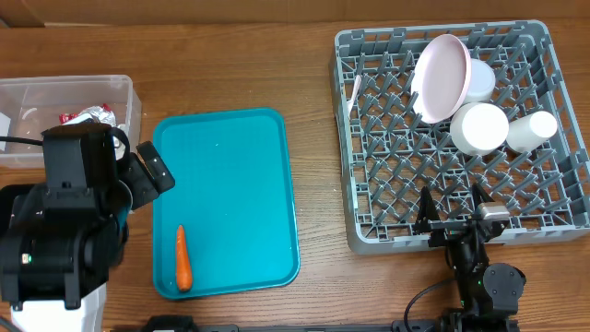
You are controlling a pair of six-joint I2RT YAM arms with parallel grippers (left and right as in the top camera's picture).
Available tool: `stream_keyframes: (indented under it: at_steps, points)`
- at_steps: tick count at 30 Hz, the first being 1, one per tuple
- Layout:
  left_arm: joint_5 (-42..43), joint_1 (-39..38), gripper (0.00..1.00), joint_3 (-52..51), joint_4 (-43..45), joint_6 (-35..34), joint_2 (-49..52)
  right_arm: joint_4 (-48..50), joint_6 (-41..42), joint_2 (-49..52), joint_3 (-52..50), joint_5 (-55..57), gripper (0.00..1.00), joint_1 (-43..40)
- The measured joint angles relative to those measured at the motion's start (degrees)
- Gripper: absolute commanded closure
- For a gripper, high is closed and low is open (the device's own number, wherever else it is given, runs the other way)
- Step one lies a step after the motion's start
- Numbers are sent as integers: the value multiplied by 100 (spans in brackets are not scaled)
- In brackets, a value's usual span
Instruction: Sort waste into correct bins and load items into the dishwasher rack
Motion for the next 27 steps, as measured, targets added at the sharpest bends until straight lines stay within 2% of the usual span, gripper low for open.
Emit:
stream_keyframes:
  at_steps: [3, 6, 13, 16, 20, 27]
  points:
    - [74, -61, 0, -238, 164, 33, -317, 0, 0, 0, 0, 2, 0, 0]
    - [221, -114, 0, -896, 741, 323, -946, 4, 0, 0, 0, 2, 0, 0]
    - [1539, -114, 0, -3314, 3268, 2031, -2616, 2, -2, 0, 0, 4, 0, 0]
    - [1947, -114, 0, -4378, 4310, 2369, -3252, 4, 0, 0, 0, 4, 0, 0]
    - [2094, -114, 0, -5554, 5359, 2221, -3954, 4, 0, 0, 0, 4, 0, 0]
    - [1537, -111, 0, -7110, 6264, 1040, -5027, 2, -2, 0, 0, 7, 0, 0]
